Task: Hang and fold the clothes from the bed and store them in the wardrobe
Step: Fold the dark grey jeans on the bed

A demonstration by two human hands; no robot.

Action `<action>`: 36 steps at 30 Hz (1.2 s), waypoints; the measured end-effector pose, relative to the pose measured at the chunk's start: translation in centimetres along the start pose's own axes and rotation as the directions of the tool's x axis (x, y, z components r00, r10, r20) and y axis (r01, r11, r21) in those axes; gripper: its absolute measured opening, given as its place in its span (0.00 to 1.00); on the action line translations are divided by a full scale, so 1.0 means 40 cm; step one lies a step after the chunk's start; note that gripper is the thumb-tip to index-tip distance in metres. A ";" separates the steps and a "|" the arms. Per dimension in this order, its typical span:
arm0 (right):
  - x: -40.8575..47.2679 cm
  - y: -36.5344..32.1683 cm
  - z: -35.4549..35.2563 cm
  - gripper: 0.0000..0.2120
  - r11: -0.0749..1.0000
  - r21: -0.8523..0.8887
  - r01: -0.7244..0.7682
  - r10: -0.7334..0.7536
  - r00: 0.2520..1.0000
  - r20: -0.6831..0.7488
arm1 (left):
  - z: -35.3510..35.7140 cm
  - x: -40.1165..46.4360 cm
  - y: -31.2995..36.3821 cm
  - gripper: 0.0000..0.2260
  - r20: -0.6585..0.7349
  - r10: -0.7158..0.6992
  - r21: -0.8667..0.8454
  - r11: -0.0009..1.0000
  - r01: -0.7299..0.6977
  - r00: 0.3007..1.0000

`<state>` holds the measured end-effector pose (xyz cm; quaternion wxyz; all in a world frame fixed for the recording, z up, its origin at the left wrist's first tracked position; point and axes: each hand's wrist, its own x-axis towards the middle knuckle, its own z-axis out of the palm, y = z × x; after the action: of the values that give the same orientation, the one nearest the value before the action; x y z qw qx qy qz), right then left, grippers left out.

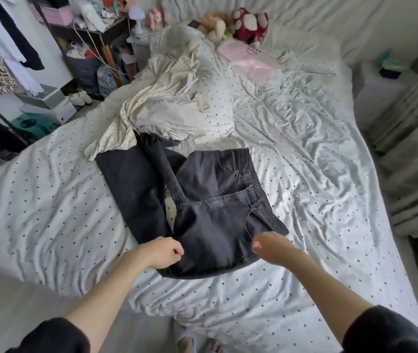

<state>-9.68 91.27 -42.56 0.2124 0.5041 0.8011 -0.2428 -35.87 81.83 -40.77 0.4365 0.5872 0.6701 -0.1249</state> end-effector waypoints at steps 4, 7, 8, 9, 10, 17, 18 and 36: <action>0.056 0.040 -0.025 0.13 0.984 0.146 -0.104 0.109 0.994 -0.024 | -0.035 0.077 -0.009 0.15 -0.098 0.028 -0.041 0.999 -0.032 0.995; 0.134 0.069 -0.045 0.14 0.951 0.265 -0.162 0.184 0.981 -0.064 | -0.071 0.175 0.010 0.15 -0.173 0.114 -0.011 0.993 -0.118 0.978; 0.155 0.075 -0.052 0.15 0.937 0.300 -0.176 0.210 0.974 -0.084 | -0.077 0.202 0.017 0.16 -0.215 0.147 -0.003 0.989 -0.151 0.966; 0.190 0.087 -0.056 0.15 0.919 0.340 -0.201 0.246 0.964 -0.095 | -0.088 0.248 0.024 0.17 -0.248 0.178 -0.001 0.983 -0.184 0.952; 0.209 0.094 -0.062 0.16 0.901 0.381 -0.209 0.273 0.954 -0.122 | -0.093 0.269 0.032 0.18 -0.288 0.206 0.007 0.977 -0.213 0.935; 0.433 0.186 -0.079 0.21 0.701 0.653 -0.286 0.458 0.883 -0.104 | -0.078 0.510 0.068 0.27 -0.281 0.297 0.266 0.938 -0.223 0.912; 0.462 0.197 -0.079 0.21 0.681 0.678 -0.275 0.448 0.890 -0.089 | -0.069 0.539 0.075 0.27 -0.291 0.306 0.292 0.931 -0.221 0.906; 0.370 0.526 -0.107 0.11 0.471 0.866 -0.170 0.380 0.925 -0.024 | 0.020 0.689 0.442 0.28 -0.359 0.282 0.367 0.919 -0.144 0.889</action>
<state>3.14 112.15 -51.49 -0.1121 0.6881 0.5042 -0.5096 -17.73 104.93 -55.30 0.1947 0.7357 0.6458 -0.0617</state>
